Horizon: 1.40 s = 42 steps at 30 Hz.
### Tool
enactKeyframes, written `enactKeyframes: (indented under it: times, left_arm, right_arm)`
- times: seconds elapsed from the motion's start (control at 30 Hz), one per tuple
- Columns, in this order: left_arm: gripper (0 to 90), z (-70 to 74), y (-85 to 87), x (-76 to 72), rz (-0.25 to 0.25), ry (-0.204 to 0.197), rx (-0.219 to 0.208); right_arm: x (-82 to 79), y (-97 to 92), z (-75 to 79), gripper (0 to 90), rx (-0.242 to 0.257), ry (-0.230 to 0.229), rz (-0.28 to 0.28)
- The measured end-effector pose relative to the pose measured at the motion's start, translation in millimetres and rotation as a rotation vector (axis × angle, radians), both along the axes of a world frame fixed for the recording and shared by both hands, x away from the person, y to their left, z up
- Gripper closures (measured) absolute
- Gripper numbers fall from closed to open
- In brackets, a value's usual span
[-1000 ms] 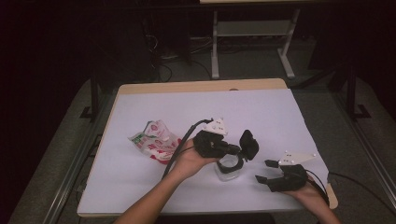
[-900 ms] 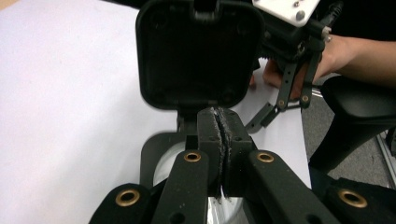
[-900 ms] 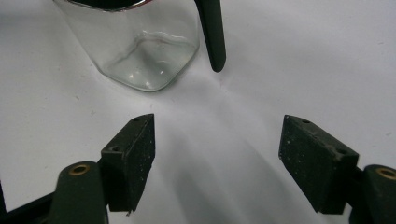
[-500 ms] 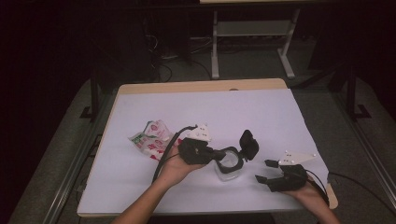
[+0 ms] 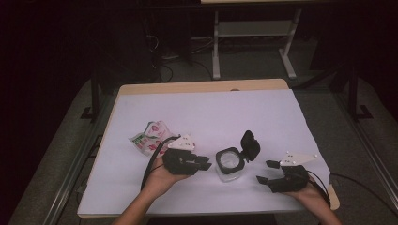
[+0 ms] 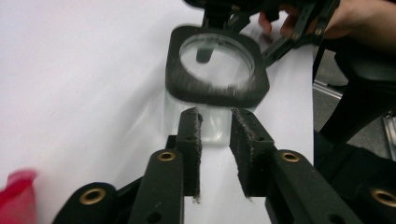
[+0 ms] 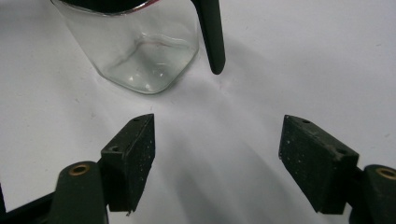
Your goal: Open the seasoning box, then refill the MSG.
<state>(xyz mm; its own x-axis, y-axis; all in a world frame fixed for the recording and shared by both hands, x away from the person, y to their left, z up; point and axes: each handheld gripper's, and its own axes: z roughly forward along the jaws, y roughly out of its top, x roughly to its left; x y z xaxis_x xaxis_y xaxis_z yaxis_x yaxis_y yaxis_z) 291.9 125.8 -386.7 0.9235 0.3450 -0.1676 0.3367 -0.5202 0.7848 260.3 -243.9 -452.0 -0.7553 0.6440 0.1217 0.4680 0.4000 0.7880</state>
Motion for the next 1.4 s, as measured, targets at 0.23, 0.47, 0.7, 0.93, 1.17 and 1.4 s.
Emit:
enactKeyframes:
  times: [0.23,0.47,0.7,0.93,1.17,1.4]
  left_arm:
    - [62.8,-10.5,21.0,-11.8,0.04,0.004,0.007]
    - [55.9,-16.2,42.2,-21.8,0.071,-0.004,0.022]
    - [52.9,-22.0,60.6,-28.3,0.103,-0.005,0.03]
    - [52.0,-28.3,76.1,-33.3,0.13,0.002,0.024]
    - [50.7,-31.4,95.2,-38.3,0.165,0.006,0.014]
    - [49.7,-33.3,118.5,-42.7,0.204,0.012,0.01]
  right_arm:
    - [1.1,0.5,1.5,26.7,0.014,-0.002,-0.017]
    - [1.2,1.9,1.8,26.7,0.004,-0.014,-0.011]
    - [-0.3,0.4,1.7,26.7,0.007,-0.016,-0.013]
    - [-0.4,1.2,1.5,26.7,0.006,-0.008,-0.014]
    - [0.9,1.0,0.7,26.7,0.006,-0.012,-0.015]
    - [1.1,0.8,0.1,26.7,0.004,-0.011,-0.017]
